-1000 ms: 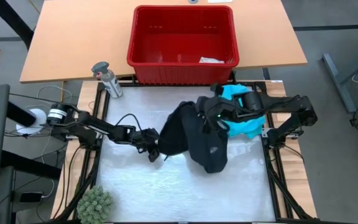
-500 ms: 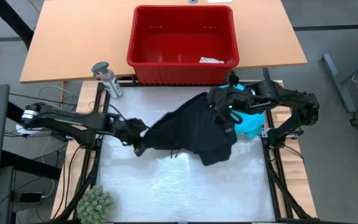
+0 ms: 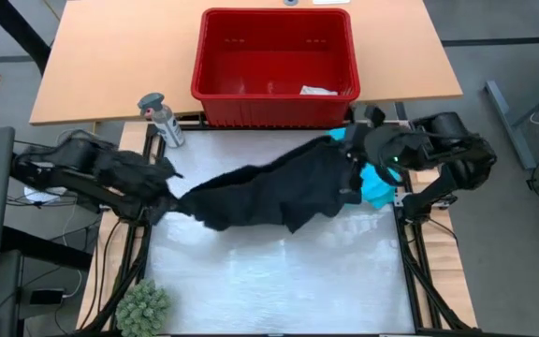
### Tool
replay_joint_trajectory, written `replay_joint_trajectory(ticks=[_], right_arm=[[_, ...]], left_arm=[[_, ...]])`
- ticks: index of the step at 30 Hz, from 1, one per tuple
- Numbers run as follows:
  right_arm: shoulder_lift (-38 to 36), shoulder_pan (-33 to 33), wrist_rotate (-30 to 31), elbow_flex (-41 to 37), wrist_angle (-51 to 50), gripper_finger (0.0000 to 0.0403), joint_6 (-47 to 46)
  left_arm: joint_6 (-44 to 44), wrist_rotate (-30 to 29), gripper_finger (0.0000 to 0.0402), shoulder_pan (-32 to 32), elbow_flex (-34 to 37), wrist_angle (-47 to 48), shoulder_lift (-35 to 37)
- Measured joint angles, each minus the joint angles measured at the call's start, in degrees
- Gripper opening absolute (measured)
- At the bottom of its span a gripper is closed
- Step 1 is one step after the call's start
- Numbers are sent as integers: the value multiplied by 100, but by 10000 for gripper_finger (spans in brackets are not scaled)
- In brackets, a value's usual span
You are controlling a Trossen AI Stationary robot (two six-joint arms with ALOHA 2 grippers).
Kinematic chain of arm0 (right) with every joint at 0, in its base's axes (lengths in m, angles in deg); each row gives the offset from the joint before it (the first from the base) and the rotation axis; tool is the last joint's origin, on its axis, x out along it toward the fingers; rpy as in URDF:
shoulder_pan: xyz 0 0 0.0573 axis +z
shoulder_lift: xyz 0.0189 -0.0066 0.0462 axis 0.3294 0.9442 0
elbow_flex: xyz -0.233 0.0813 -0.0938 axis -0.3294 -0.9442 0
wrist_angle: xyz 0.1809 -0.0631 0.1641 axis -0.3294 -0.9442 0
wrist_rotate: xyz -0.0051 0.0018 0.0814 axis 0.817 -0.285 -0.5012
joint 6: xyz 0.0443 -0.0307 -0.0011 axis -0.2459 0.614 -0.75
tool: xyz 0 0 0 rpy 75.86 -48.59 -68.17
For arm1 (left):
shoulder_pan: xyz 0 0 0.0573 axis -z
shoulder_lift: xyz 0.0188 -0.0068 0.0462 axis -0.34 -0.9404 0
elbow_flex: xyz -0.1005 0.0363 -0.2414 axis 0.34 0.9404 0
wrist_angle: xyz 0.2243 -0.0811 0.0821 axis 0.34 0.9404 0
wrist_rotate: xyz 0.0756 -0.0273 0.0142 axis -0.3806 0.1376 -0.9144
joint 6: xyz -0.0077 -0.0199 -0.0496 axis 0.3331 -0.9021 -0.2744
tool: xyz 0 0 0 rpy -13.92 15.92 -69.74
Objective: Fold Laundry from Bin
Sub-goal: Fold the black shorts
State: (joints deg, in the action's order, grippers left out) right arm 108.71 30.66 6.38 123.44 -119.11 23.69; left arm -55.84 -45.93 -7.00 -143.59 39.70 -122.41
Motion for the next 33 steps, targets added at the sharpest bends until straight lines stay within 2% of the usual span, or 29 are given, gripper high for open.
replay_joint_trajectory(ticks=[3,7,10,13,16,18,20,22,25,28,33], right_arm=[[6,318,-1,26,-360,32,-514],[16,937,-4,26,-384,32,-1075],[54,1534,-1,26,-382,32,-1743],[139,2206,39,26,-241,32,-2431],[248,2946,191,26,162,32,-2982],[325,3365,346,26,541,32,-3189],[384,3724,610,26,937,32,-3254],[415,3963,965,26,1242,32,-3245],[413,4086,1517,23,1335,32,-3226],[409,3967,1893,24,1091,32,-3426],[669,3228,1724,2,-41,32,-4676]], left_arm=[[-343,-138,0,280,-535,359,-4],[-689,-151,0,726,-980,375,-4],[-923,192,0,1075,-1029,172,-49],[-1218,797,0,1496,-1029,-135,-257],[-1621,1567,0,2060,-1021,-810,-610],[-1835,1945,0,2494,-1020,-1659,-841],[-1988,2094,0,2858,-1046,-2632,-1039],[-2079,2119,0,3055,-1256,-3128,-1232],[-1808,1793,0,3086,-1833,-2640,-1426],[-1289,971,0,3072,-2356,-1321,-1468],[-1282,-710,0,2909,-2660,1295,-1434]])
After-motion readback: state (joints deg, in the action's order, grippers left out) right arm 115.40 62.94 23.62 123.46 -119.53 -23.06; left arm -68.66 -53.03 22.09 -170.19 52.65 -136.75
